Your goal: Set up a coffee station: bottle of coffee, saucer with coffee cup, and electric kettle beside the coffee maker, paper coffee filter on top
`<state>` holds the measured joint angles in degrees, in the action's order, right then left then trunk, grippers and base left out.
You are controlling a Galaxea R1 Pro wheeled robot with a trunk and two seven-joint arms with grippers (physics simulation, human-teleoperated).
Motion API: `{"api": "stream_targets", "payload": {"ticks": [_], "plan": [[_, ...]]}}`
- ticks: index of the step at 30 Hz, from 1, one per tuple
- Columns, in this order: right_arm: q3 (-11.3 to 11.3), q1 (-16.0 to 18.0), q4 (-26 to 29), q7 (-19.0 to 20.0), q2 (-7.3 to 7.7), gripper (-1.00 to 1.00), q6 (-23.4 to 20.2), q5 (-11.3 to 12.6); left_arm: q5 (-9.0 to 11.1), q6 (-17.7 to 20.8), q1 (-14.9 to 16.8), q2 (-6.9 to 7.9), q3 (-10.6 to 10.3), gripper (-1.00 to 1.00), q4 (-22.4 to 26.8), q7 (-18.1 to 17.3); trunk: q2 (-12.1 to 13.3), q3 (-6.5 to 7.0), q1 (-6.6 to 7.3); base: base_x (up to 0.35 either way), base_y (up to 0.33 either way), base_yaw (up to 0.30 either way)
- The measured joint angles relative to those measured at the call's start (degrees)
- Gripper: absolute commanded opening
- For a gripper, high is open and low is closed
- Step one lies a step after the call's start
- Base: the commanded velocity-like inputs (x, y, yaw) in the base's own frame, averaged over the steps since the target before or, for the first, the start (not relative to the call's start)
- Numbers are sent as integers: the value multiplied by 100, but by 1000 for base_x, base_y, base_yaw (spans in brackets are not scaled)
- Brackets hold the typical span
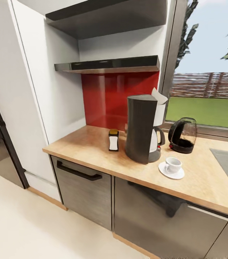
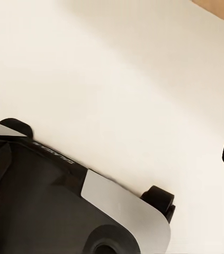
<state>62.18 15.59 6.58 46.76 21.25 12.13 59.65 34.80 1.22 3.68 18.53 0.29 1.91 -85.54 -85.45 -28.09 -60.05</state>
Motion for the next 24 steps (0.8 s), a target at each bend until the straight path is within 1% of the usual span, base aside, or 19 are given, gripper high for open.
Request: {"api": "stream_targets", "payload": {"ticks": [22,24], "plan": [[0,0,0,4,0,100,-7,1,0,-3,0,0,5,100,0,0,0,0,0,1,2,-281],[0,0,0,2,0,100,-8,0,1,-3,0,0,3,100,0,0,0,0,0,25,91,-178]]}}
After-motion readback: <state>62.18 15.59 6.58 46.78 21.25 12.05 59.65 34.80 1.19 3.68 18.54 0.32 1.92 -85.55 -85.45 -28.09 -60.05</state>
